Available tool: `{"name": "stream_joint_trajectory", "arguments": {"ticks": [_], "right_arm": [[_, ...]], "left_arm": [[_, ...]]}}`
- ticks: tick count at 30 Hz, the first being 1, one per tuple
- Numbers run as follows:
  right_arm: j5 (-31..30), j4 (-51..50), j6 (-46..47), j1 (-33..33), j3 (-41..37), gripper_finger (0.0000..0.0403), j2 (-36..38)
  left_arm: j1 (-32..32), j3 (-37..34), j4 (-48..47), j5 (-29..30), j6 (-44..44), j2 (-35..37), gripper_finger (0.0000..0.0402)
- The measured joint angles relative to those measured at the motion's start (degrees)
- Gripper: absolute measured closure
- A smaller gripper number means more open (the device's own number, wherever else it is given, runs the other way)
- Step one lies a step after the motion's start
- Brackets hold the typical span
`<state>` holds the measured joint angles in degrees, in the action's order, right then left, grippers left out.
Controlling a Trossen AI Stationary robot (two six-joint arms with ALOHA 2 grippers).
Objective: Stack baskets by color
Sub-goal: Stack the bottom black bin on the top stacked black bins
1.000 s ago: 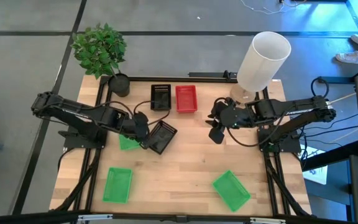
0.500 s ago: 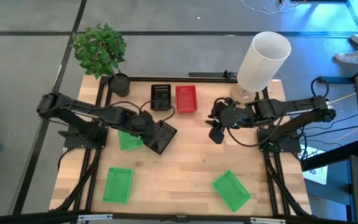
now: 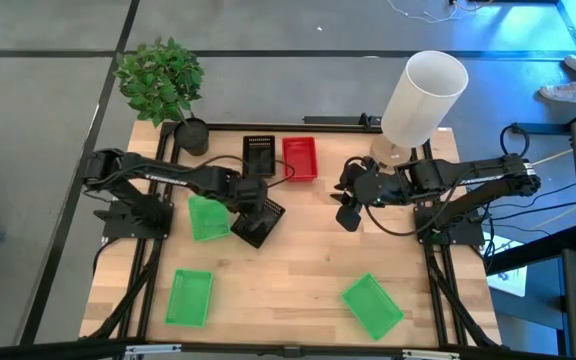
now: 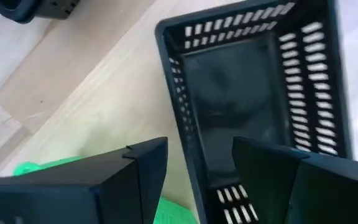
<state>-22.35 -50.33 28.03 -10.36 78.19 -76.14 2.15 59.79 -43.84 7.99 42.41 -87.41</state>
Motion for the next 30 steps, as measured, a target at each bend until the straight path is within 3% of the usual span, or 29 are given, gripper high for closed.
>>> {"name": "stream_joint_trajectory", "arguments": {"ticks": [25, 30], "right_arm": [[0.0, 0.4, 0.0, 0.0, 0.0, 0.0285, 0.0], [0.0, 0.4, 0.0, 0.0, 0.0, 0.0285, 0.0]], "left_arm": [[3.4, 0.0, 4.9, -4.2, -1.1, -11.7, 0.0231], [3.6, 0.0, 4.7, -4.1, -2.3, -11.7, 0.0275]]}}
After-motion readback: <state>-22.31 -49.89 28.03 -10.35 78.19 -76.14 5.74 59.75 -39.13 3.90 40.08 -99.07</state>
